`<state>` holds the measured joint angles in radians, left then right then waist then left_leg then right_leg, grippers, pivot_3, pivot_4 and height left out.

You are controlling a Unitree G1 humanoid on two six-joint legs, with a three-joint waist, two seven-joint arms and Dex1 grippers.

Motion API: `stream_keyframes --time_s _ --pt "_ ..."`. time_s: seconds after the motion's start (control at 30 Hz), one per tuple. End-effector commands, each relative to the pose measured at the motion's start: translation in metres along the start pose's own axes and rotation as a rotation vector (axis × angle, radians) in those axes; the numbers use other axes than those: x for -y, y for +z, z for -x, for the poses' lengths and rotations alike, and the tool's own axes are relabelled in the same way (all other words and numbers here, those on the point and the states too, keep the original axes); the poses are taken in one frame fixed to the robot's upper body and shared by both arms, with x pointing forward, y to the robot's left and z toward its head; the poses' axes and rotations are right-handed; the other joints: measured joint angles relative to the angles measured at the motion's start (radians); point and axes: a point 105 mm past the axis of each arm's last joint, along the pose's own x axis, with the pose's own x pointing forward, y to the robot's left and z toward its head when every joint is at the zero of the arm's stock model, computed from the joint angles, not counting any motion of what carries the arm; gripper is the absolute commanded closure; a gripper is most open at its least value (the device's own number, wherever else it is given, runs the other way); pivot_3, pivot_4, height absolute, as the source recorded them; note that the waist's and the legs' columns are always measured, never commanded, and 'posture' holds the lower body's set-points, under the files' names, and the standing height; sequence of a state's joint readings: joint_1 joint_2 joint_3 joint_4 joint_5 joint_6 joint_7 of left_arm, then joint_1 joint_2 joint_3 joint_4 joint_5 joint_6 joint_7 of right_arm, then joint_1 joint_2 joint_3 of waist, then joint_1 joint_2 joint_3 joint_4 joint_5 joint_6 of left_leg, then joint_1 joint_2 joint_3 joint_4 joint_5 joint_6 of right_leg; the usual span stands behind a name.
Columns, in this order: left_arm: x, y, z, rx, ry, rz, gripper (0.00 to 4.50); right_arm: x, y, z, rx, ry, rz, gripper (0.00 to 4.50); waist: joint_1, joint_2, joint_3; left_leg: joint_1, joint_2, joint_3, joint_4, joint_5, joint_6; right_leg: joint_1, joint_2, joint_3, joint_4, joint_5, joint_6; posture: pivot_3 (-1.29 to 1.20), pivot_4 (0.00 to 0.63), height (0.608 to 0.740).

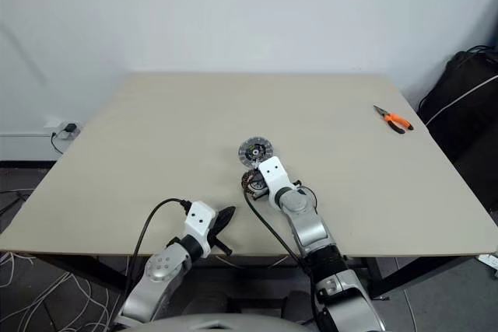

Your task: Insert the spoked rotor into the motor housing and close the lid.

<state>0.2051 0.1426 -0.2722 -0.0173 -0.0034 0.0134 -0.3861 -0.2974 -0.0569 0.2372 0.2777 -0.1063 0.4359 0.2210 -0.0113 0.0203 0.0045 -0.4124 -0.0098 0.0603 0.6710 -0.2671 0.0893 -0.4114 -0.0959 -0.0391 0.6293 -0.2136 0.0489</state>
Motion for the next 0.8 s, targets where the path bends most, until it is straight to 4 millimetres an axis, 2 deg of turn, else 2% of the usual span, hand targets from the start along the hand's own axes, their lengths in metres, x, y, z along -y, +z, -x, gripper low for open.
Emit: stream_keyframes --time_s 0.03,0.17,0.27,0.37,0.43,0.53,0.63,0.73,0.8 --pt "-0.001 0.018 -0.004 0.066 -0.004 -0.023 4.50 0.004 0.030 0.004 0.112 -0.014 -0.002 4.46 0.000 0.000 0.000 0.000 0.000 0.000 0.000 0.000 0.000 0.000 0.000 0.000 0.000 0.000 0.000 0.00 0.000 0.740" --pt "-0.001 0.019 -0.004 0.068 -0.003 -0.025 4.50 0.012 0.052 0.018 0.213 -0.047 -0.033 4.46 0.001 0.001 0.001 -0.002 0.000 0.000 -0.001 0.000 -0.001 -0.002 0.001 0.000 0.000 0.000 0.000 0.00 0.000 0.740" --pt "-0.002 0.019 -0.003 0.068 -0.001 -0.025 4.50 0.021 0.057 0.034 0.250 -0.078 -0.074 4.46 0.004 0.001 0.001 -0.002 0.000 0.000 -0.001 0.000 -0.001 -0.002 0.000 0.000 -0.002 -0.001 -0.001 0.00 0.000 0.740" --pt "-0.001 0.017 -0.001 0.064 0.004 -0.021 4.50 0.040 0.047 0.058 0.244 -0.135 -0.115 4.46 0.010 0.000 0.001 -0.003 0.000 0.000 -0.002 0.000 -0.001 -0.002 0.000 0.000 -0.003 -0.001 -0.001 0.00 0.000 0.740" --pt "0.000 0.016 0.000 0.060 0.003 -0.016 4.50 0.060 0.027 0.080 0.206 -0.212 -0.140 4.46 0.016 -0.001 0.002 -0.003 -0.001 0.000 -0.002 0.000 0.000 -0.002 -0.001 0.000 -0.004 -0.001 -0.002 0.00 0.000 0.740" --pt "0.001 0.015 0.001 0.056 -0.003 -0.011 4.50 0.076 0.003 0.106 0.149 -0.275 -0.199 3.84 0.025 -0.001 0.003 -0.003 0.000 0.000 -0.003 0.000 0.000 -0.002 -0.001 0.000 -0.004 -0.002 -0.002 0.00 0.000 0.740" --pt "0.004 0.013 0.000 0.048 -0.020 -0.009 4.50 0.078 -0.019 0.126 0.098 -0.297 -0.262 2.86 0.025 -0.001 0.003 -0.002 0.000 0.000 -0.004 0.000 0.000 -0.002 -0.001 0.000 -0.003 -0.002 -0.001 0.00 0.000 0.740" --pt "0.006 0.014 -0.003 0.045 -0.046 -0.015 4.50 0.077 -0.034 0.136 0.069 -0.319 -0.347 1.87 0.023 -0.001 0.004 -0.001 0.001 0.000 -0.005 0.000 0.000 -0.002 0.000 0.000 -0.002 -0.002 -0.001 0.00 0.000 0.740" --pt "0.007 0.014 -0.004 0.044 -0.058 -0.019 4.50 0.075 -0.038 0.138 0.070 -0.323 -0.411 1.18 0.023 0.000 0.004 0.000 0.001 0.000 -0.005 0.000 0.000 -0.002 0.001 -0.001 -0.002 -0.004 0.003 0.00 0.000 0.740"
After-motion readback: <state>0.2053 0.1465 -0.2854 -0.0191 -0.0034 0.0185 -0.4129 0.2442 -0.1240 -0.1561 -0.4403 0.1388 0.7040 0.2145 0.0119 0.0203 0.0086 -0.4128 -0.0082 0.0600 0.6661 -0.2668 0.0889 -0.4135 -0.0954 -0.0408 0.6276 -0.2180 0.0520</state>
